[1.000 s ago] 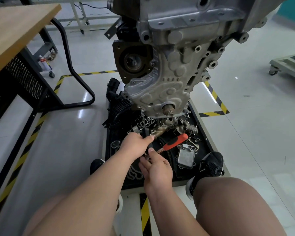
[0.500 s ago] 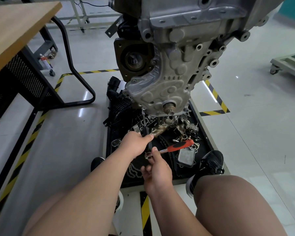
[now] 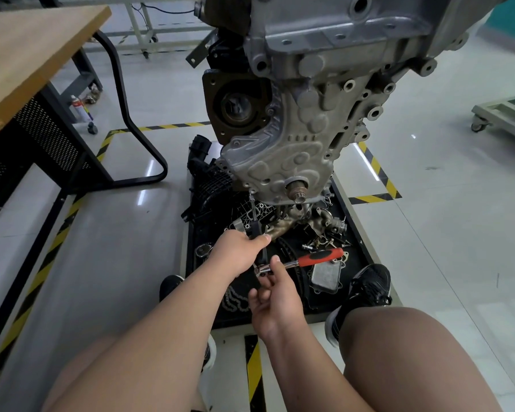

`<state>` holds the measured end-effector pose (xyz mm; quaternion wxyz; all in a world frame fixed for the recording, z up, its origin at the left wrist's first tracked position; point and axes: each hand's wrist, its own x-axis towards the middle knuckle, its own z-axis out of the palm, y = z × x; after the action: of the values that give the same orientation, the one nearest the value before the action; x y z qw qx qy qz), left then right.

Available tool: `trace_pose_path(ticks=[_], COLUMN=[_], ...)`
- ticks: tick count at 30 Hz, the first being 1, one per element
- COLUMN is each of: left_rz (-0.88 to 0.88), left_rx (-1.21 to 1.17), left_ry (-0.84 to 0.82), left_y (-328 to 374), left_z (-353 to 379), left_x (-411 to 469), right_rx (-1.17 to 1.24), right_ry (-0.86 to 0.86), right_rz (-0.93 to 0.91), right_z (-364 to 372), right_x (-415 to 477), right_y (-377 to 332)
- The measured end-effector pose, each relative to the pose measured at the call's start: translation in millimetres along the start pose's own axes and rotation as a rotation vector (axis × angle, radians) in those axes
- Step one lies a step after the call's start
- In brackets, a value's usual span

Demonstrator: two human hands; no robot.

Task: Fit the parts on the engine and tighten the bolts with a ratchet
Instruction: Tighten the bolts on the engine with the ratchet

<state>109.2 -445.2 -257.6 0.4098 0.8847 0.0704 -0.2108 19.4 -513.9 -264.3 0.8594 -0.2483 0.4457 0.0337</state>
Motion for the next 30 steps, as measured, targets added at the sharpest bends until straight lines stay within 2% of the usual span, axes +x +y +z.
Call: trace_pose_path(ticks=[8, 14, 17, 21, 25, 28, 30], left_rz=[0.002, -0.009, -0.044, -0.119, -0.223, -0.368, -0.401], left_rx=[-0.002, 0.015, 0.039, -0.007, -0.305, -0.782, -1.046], left_ry=[-0.005, 0.012, 0.024, -0.039, -0.113, -0.234, -0.277], left_y=[1, 0, 2, 4, 12, 28, 41], left_z=[-2, -2, -4, -3, 9, 18, 21], left_x=[0, 1, 0, -5, -15, -26, -29], right_rx=[-0.015, -0.290, -0.378, -0.493, -0.607, -0.676, -0.703], right_ry=[-0.080, -0.225, -0.244, -0.261, -0.219, -0.165, -0.157], right_rz=[0.016, -0.044, -0.063, -0.085, -0.145, -0.230, -0.287], right_z=[1, 7, 0, -19, -44, -60, -67], right_x=[2, 6, 5, 2, -1, -5, -9], right_y=[-3, -13, -18, -37, -71, -105, -129])
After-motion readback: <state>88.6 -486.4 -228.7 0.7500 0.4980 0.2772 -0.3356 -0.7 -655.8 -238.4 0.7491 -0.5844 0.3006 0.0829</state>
